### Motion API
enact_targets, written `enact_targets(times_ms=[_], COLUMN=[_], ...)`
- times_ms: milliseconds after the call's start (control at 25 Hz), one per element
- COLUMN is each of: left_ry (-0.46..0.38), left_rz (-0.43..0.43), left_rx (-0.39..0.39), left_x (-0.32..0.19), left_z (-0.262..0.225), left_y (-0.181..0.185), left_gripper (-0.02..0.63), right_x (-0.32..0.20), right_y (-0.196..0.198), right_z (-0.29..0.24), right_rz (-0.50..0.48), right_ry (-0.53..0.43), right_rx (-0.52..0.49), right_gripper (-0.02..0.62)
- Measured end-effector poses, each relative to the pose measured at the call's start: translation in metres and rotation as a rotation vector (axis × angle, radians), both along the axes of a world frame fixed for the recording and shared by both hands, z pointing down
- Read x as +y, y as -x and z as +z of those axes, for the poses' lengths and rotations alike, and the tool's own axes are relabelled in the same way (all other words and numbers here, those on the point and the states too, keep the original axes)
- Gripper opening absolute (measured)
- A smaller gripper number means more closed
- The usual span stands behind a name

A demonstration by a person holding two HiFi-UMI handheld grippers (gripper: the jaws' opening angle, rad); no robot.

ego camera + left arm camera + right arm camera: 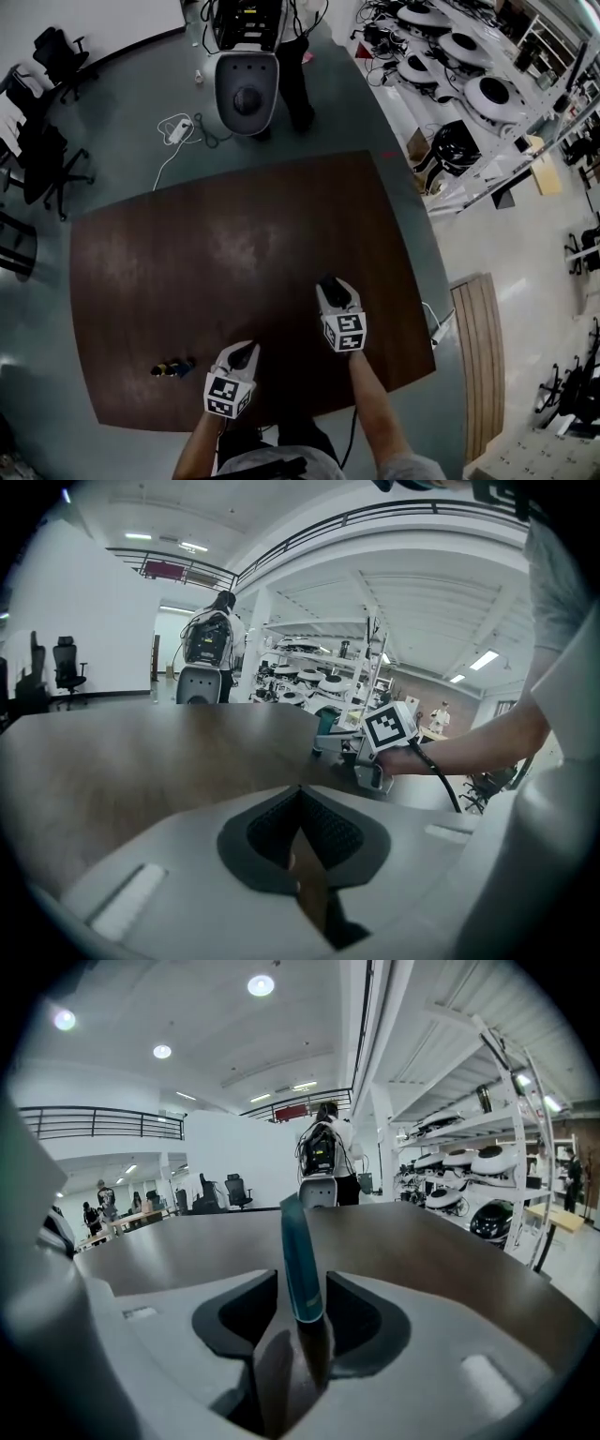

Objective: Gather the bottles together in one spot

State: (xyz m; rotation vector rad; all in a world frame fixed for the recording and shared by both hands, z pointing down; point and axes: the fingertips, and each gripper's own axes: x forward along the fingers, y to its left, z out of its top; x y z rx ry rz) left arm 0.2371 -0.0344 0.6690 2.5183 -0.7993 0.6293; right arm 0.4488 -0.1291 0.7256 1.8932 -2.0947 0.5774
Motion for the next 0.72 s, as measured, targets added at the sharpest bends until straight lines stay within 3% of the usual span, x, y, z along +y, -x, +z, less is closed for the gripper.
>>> enact_targets(times_ms=[160,240,720], left_ry=[0.003,0.004,0.002], left_rz=[-0.011,-0.014,-0.022], left_rx=[-0.001,-0.004,-0.002], left_x=[-0.001,-0.001,0.006], left_z=[-0.001,0.000,0.001], left_y=[0.004,0.005,0.015], left_gripper=[0.002,0.002,0.002], right_x=[-0.002,-0.002,-0.001], right_y=[0.000,-0.002,-0.003], right_z=[0.000,0.000,0.005], right_rz=[-0.002,0.000,-0.010], right_ry=[0.004,0.007,0.015], right_rx=[0.029,0.048,0.098], right_gripper=[0.151,0.114,0.100])
